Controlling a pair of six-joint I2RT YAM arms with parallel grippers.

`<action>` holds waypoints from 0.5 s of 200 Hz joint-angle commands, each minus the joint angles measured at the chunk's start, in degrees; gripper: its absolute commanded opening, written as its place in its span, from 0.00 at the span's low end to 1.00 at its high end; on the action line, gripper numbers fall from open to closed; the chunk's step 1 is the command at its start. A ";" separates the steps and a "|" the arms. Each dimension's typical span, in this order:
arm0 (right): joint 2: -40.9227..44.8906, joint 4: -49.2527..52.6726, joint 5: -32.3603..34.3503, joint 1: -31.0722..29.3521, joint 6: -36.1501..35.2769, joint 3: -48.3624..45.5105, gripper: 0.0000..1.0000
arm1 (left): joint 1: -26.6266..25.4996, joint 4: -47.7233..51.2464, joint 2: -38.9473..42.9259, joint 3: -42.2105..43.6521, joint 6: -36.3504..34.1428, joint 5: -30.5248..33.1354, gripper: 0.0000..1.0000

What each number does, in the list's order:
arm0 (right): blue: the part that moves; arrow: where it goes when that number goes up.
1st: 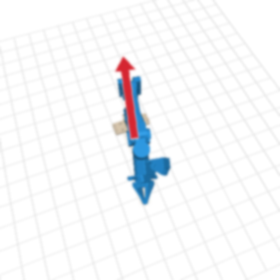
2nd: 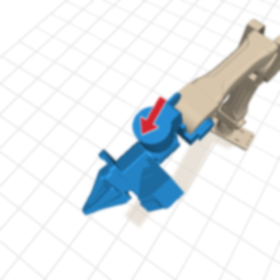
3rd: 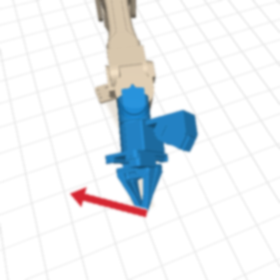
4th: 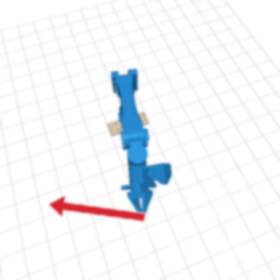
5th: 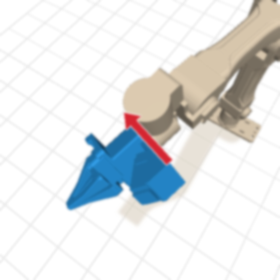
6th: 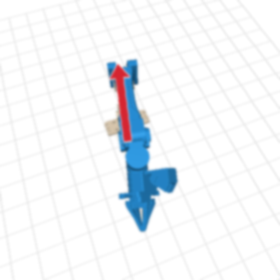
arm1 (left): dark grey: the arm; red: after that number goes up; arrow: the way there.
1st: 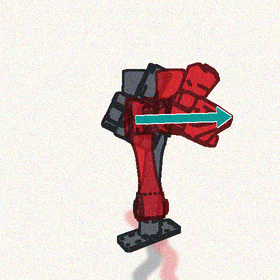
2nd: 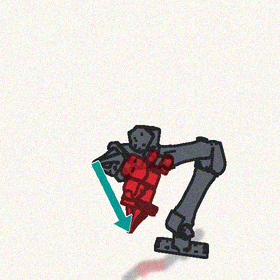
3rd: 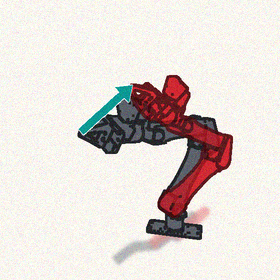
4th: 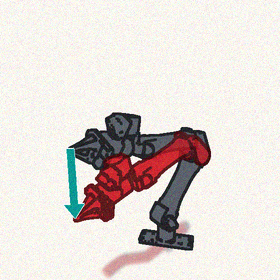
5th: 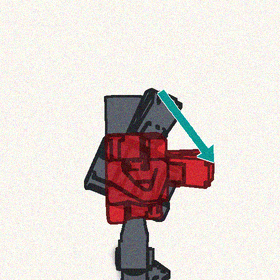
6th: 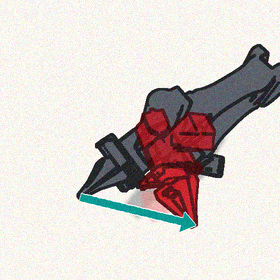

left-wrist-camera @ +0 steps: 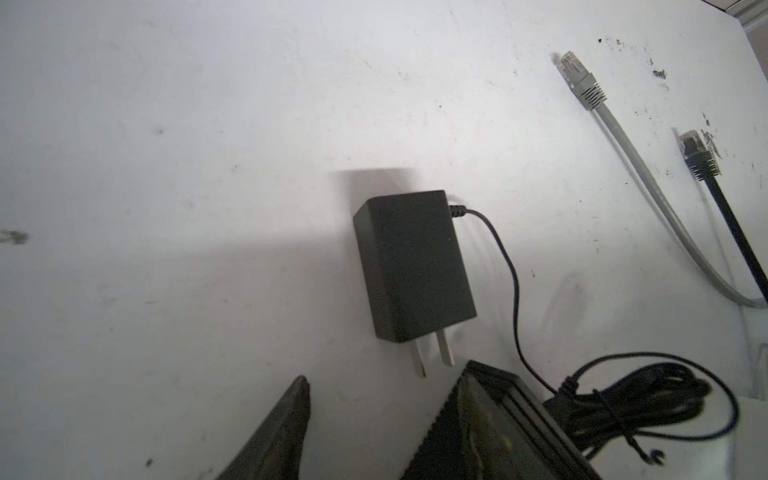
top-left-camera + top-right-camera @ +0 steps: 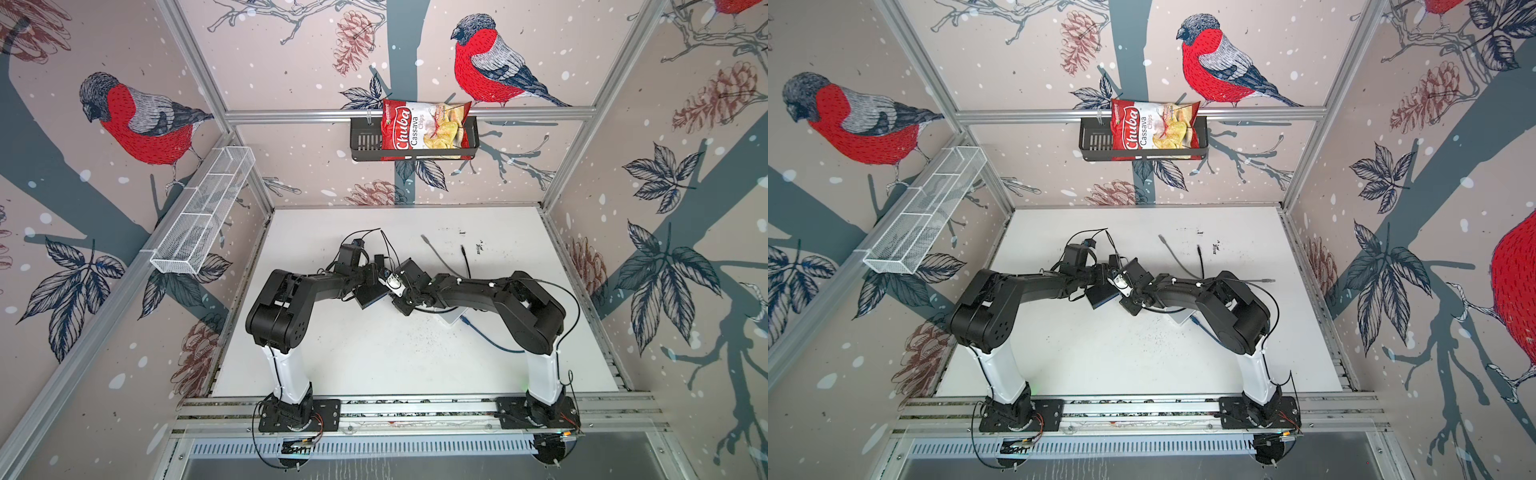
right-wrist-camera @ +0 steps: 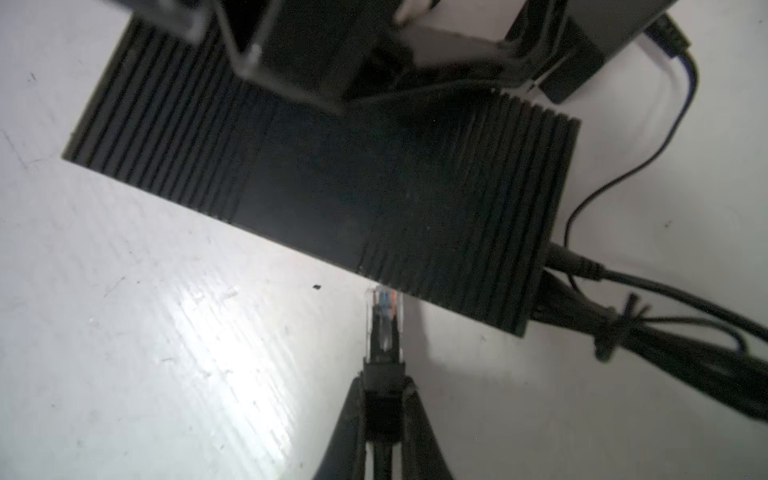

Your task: Insert the plug into the switch port

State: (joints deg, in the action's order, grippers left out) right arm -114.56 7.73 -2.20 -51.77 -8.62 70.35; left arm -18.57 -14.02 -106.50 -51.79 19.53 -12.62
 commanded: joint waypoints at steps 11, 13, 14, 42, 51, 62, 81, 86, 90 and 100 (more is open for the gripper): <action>0.76 0.97 -0.90 -0.19 1.81 -0.53 0.03 | -0.33 8.32 -0.28 0.50 0.42 -2.10 0.57; 0.84 0.91 -0.99 -0.20 1.78 -0.66 0.03 | -0.33 8.36 -0.22 0.54 0.42 -2.13 0.57; 0.92 0.85 -1.07 -0.19 1.82 -0.70 0.03 | -0.33 8.33 -0.21 0.54 0.42 -2.09 0.57; 2.35 1.11 -1.69 -0.30 1.50 -2.14 0.03 | -0.33 8.68 0.24 0.86 0.47 -1.71 0.57; 2.73 0.81 -1.97 -0.52 1.29 -2.57 0.03 | -0.37 8.75 0.32 0.88 0.42 -1.70 0.57; 3.26 0.58 -2.54 -0.53 1.44 -2.93 0.03 | -0.33 8.85 0.41 0.83 0.34 -1.63 0.57; 3.31 0.43 -2.81 -0.71 1.58 -2.82 0.03 | -0.33 8.92 0.28 0.71 0.42 -1.79 0.57; 3.15 0.47 -2.85 -0.81 1.57 -2.57 0.03 | -0.33 8.76 0.32 0.84 0.47 -1.75 0.57; 2.98 0.47 -2.85 -0.94 1.55 -2.38 0.03 | -0.33 8.79 0.37 0.84 0.53 -1.79 0.57; 2.51 0.37 -2.51 -1.13 1.59 -1.81 0.03 | -0.33 8.67 0.49 0.91 0.67 -1.92 0.57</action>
State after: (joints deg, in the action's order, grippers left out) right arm -111.74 8.16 -3.99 -52.40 -7.49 67.61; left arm -18.70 -13.04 -105.84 -51.46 19.51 -13.69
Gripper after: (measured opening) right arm 0.139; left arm 0.572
